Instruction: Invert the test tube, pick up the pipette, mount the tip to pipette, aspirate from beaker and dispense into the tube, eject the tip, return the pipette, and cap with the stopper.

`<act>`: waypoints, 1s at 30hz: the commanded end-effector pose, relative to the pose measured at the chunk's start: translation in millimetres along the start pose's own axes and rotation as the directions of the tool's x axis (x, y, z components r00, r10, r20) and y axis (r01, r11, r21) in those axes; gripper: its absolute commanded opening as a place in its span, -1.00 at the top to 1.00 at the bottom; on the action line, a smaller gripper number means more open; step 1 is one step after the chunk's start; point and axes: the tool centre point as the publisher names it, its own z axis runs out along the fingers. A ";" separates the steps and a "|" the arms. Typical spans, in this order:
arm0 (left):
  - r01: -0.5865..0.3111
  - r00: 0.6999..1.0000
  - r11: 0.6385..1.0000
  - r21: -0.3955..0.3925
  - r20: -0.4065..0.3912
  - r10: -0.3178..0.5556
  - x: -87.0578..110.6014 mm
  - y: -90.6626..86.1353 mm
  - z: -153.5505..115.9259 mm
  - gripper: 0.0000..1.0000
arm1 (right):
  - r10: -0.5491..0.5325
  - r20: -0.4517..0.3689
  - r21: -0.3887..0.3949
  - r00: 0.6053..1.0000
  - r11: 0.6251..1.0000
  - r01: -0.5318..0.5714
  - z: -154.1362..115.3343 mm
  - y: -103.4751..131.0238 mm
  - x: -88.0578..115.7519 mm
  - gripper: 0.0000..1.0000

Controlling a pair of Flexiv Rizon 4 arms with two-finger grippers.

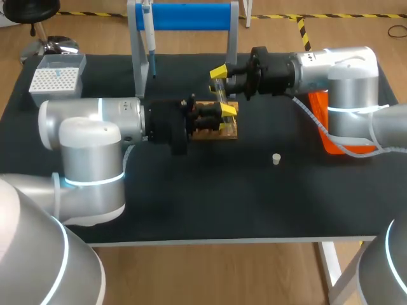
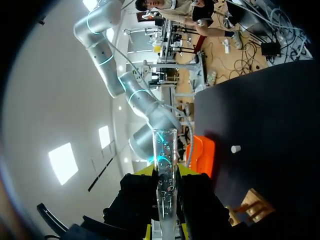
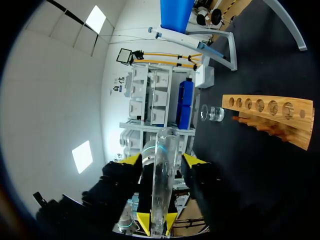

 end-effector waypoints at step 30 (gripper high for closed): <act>0.000 1.000 1.000 0.002 -0.003 0.000 -0.8 0.6 0.1 1.00 | -0.197 0.100 -0.031 0.975 0.979 0.201 -53.2 -30.8 13.8 -1.00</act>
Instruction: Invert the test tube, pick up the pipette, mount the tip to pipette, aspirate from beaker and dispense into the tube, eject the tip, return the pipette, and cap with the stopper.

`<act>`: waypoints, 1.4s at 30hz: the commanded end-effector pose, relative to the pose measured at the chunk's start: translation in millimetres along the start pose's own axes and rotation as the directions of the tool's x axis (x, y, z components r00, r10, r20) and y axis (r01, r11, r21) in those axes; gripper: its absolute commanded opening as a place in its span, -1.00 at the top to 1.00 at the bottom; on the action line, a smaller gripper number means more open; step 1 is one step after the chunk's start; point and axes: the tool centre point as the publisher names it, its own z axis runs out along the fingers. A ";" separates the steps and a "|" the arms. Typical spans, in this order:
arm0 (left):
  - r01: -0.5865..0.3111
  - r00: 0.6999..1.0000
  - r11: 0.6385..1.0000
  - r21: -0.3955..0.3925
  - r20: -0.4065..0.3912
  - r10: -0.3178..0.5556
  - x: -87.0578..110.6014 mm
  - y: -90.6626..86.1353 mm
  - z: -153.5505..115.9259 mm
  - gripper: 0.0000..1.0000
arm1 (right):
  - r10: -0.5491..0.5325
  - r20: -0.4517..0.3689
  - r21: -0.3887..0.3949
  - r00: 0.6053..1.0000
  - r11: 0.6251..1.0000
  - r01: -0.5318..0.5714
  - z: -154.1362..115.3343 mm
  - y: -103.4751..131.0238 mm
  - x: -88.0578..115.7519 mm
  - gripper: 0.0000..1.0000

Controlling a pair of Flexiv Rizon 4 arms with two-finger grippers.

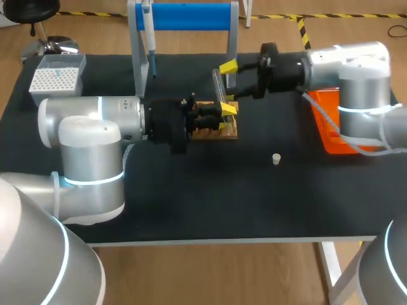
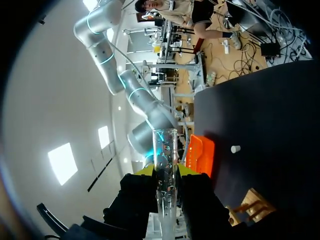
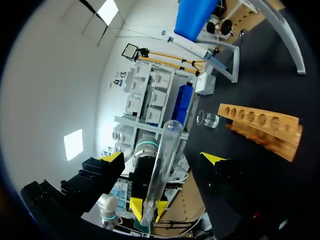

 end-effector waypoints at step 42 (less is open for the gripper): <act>-0.001 1.000 1.000 0.000 0.000 0.001 -0.1 0.4 0.4 1.00 | -0.609 0.555 0.229 0.567 0.767 0.599 -61.4 -52.2 -67.4 -1.00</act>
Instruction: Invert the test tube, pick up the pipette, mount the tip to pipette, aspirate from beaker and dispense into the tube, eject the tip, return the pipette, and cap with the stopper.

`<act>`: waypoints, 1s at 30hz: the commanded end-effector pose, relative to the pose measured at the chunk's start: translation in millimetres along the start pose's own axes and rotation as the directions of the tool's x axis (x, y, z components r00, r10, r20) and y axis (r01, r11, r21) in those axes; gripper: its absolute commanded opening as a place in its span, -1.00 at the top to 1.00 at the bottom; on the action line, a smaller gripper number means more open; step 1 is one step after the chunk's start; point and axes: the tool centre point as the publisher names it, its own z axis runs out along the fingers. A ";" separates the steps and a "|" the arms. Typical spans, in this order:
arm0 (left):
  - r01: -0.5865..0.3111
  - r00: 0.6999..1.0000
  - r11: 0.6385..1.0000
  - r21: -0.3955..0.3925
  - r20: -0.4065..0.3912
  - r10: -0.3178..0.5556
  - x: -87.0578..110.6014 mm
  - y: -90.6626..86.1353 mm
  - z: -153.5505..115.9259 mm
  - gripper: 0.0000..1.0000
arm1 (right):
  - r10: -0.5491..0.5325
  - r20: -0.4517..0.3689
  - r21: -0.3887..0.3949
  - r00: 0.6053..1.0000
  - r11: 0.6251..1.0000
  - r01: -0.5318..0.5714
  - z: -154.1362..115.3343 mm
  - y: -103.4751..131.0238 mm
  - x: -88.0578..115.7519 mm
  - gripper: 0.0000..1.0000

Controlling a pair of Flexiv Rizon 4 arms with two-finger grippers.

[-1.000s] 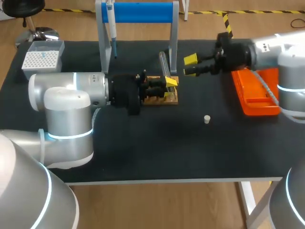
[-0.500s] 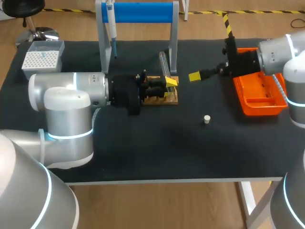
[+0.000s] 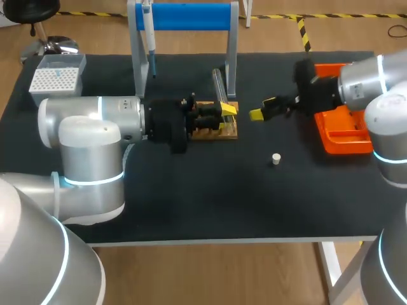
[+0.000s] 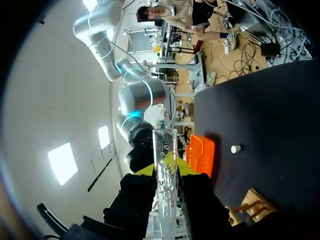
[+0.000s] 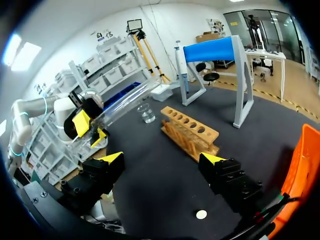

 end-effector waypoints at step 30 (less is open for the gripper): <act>-0.001 1.000 1.000 0.000 0.000 0.001 -0.1 0.4 0.4 1.00 | -0.303 0.125 0.080 0.945 0.952 0.295 86.2 -10.0 -47.6 -1.00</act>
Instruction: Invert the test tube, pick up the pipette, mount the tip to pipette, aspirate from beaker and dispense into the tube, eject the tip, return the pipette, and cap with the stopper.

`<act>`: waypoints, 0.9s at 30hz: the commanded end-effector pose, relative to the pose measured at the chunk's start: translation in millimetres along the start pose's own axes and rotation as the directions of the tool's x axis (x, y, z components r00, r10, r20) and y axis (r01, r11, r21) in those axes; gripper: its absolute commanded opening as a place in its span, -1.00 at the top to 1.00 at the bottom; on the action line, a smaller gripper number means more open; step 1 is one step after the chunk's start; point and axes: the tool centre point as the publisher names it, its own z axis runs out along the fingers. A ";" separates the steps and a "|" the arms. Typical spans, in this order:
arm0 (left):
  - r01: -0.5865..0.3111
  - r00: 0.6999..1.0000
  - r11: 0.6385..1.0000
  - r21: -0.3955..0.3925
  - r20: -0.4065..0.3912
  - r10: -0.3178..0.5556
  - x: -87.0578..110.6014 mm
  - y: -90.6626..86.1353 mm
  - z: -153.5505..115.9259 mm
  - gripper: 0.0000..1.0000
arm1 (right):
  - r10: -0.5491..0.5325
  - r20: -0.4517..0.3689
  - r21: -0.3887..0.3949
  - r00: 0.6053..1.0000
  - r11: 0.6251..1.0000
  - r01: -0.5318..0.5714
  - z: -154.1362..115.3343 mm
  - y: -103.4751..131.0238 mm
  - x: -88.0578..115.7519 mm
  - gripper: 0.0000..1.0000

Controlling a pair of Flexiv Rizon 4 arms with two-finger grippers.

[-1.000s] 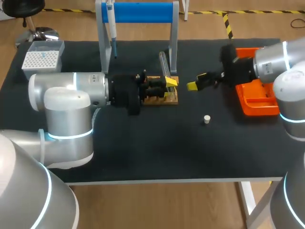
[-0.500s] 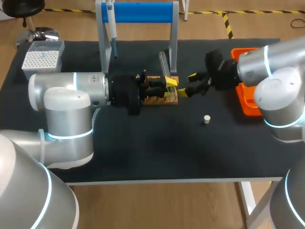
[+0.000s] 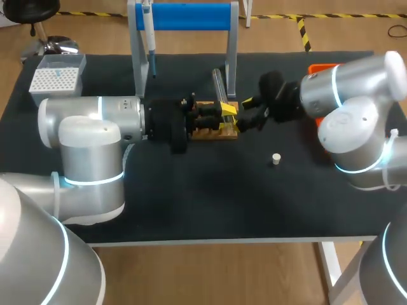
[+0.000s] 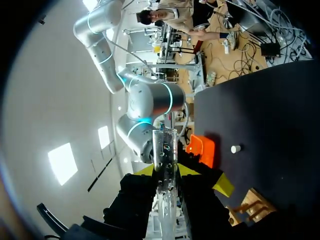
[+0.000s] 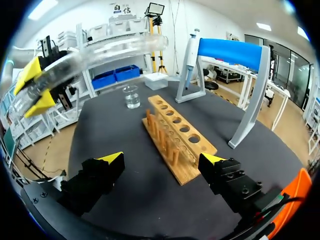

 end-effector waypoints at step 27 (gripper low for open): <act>-0.001 1.000 1.000 0.001 0.000 0.001 -0.2 0.4 0.5 1.00 | -0.062 0.070 -0.009 0.996 0.998 0.063 31.1 6.3 -20.1 -1.00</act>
